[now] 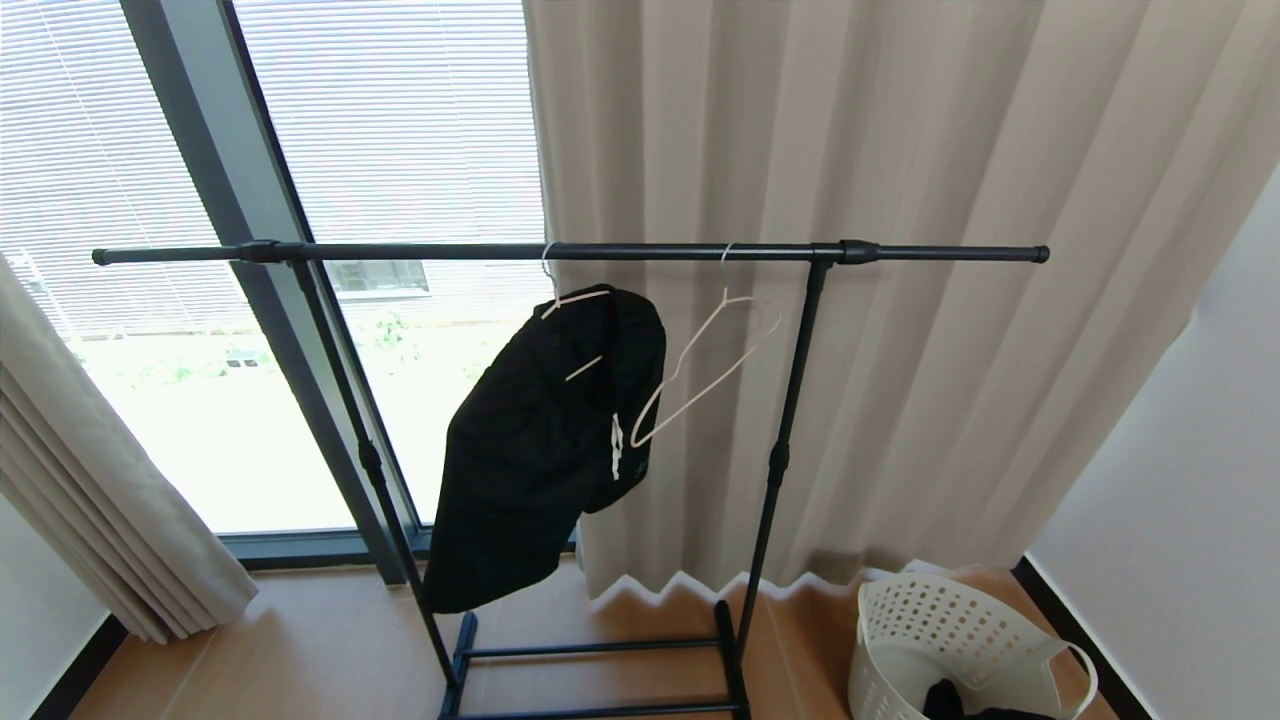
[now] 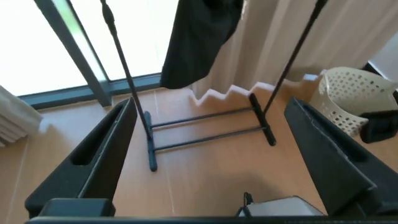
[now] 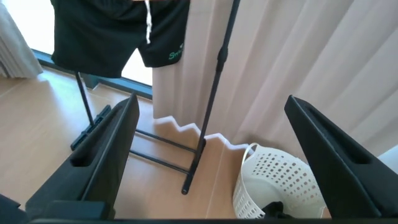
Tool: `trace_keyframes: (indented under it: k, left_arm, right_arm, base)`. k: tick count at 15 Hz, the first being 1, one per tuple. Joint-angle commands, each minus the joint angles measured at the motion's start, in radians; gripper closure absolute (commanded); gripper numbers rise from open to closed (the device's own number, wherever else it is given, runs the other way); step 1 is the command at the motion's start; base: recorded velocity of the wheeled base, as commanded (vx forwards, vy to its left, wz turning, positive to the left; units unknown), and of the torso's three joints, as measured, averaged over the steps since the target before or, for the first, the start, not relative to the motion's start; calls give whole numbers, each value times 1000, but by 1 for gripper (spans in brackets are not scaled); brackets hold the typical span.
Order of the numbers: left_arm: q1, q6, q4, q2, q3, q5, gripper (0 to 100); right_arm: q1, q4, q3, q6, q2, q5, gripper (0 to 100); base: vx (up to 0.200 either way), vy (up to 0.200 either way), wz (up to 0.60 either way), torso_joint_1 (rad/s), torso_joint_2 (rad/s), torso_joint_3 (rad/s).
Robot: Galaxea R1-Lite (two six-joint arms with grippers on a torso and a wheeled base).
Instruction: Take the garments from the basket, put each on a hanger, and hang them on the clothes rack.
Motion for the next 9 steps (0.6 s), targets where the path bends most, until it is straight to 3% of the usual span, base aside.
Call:
trace_keyframes:
  k: [1,4,5,9]
  left_arm:
    - [123,36,-1,-122,0,-1,0]
    - [145,47,-1,-239,0,-6,0]
    - [157,47,-1,-273,0,-44,0]
    - [158,41,7,-280,0,-70,0]
  right_arm:
    - [-84,0,0,0,-40,1,0]
    - [-202,0,0,0,-95,1,0]
    - [-231,0,0,-2,-126,1,0]
    - [-236,0,0,23,-161,-9,0]
  base:
    - [0,0,0,0,0,0]
    - [0,0,0,0,0,0]
    - [0,0,0,0,0,0]
    - [0,0,0,0,0,0]
